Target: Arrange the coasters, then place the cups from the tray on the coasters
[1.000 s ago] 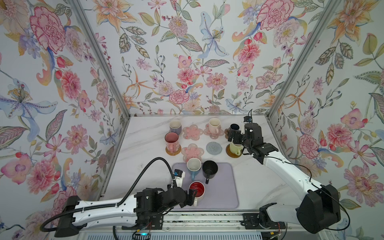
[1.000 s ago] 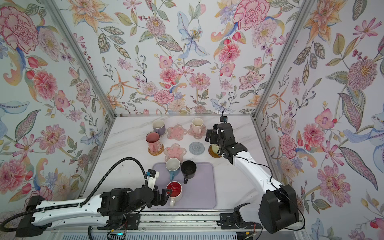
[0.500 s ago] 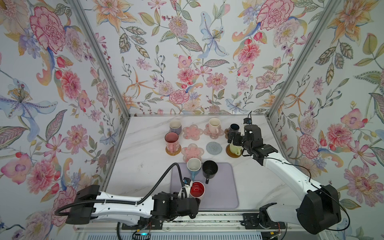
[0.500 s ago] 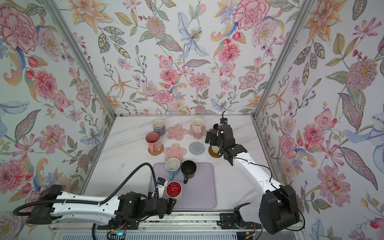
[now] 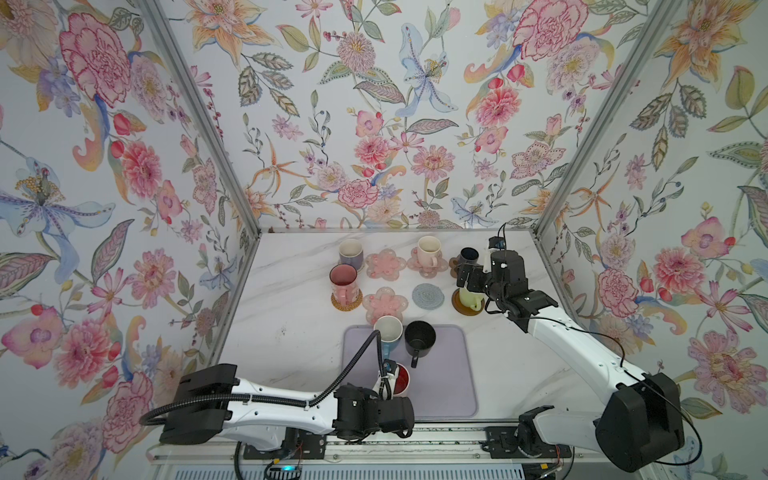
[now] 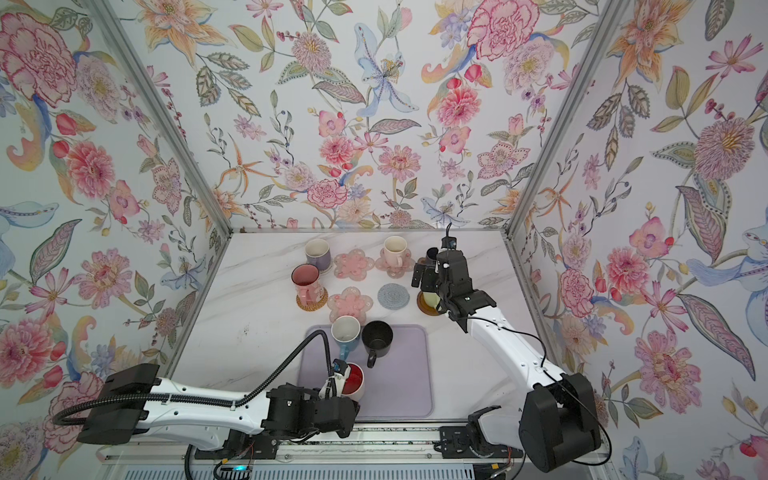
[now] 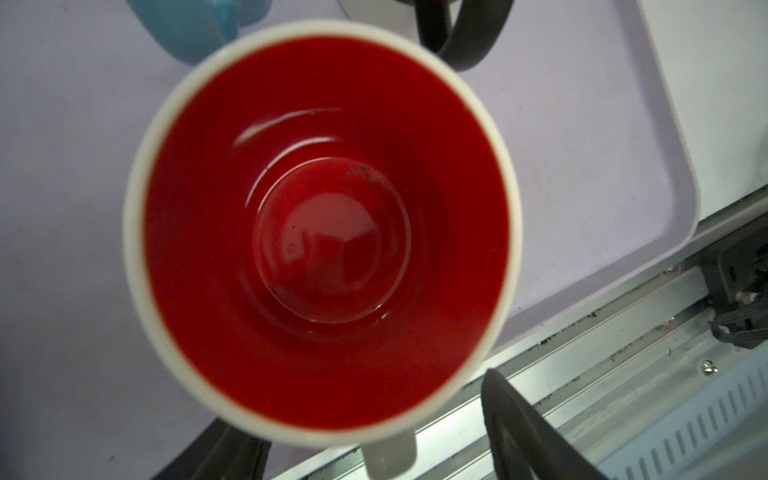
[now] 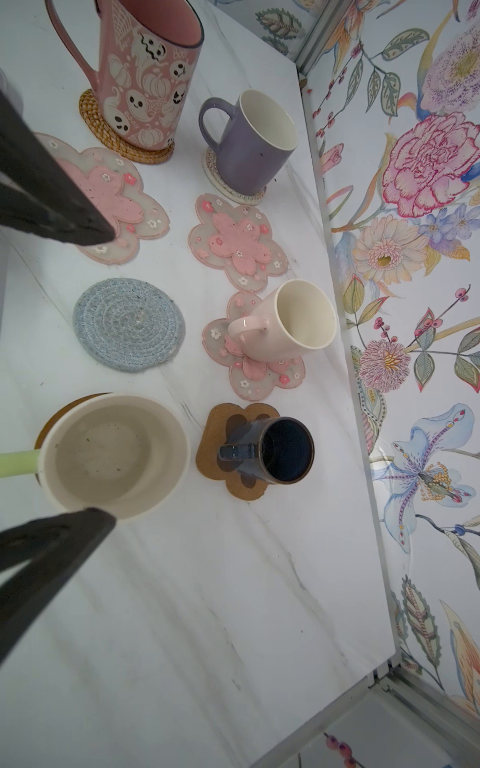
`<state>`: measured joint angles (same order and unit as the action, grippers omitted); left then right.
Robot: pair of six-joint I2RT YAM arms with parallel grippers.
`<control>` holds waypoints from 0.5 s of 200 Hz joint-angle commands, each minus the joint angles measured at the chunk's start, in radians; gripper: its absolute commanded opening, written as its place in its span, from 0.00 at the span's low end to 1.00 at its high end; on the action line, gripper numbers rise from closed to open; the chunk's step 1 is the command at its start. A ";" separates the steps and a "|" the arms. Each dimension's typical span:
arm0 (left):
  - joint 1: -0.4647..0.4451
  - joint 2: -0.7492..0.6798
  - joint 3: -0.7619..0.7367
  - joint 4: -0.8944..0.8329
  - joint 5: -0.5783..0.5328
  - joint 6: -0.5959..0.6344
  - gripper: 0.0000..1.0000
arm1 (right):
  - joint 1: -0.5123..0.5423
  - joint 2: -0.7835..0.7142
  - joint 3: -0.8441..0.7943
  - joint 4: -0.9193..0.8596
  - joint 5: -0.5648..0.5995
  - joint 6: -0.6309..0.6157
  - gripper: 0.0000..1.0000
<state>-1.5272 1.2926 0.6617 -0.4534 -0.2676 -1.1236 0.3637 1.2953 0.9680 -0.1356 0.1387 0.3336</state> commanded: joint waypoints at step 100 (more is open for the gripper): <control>0.094 0.056 0.035 -0.032 0.029 0.047 0.55 | -0.016 0.007 -0.007 0.025 -0.039 -0.013 0.99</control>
<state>-1.4521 1.3403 0.6697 -0.4538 -0.2363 -1.0946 0.3573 1.2957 0.9665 -0.1329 0.1120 0.3325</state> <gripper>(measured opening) 0.579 0.992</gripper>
